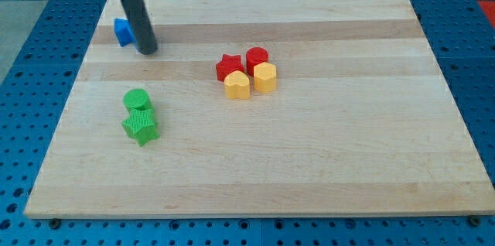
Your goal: Move the blue blocks to the top left
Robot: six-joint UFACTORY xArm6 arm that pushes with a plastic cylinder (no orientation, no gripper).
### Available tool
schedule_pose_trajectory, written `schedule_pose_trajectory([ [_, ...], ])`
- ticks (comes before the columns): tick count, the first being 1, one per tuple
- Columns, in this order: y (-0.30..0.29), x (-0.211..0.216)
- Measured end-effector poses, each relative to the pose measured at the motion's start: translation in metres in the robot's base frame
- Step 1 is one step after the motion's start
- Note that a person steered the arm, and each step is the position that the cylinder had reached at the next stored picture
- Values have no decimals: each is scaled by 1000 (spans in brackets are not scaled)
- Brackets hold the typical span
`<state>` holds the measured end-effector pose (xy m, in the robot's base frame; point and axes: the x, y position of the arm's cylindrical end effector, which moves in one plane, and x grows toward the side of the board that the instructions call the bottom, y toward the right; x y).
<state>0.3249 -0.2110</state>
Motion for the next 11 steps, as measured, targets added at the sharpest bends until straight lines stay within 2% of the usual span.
schedule_pose_trajectory([
  [1,-31,-22],
  [2,-35,-32],
  [3,-31,-16],
  [4,-55,-6],
  [7,-69,-90],
  [8,-70,-78],
  [9,-70,-46],
  [11,-16,-21],
])
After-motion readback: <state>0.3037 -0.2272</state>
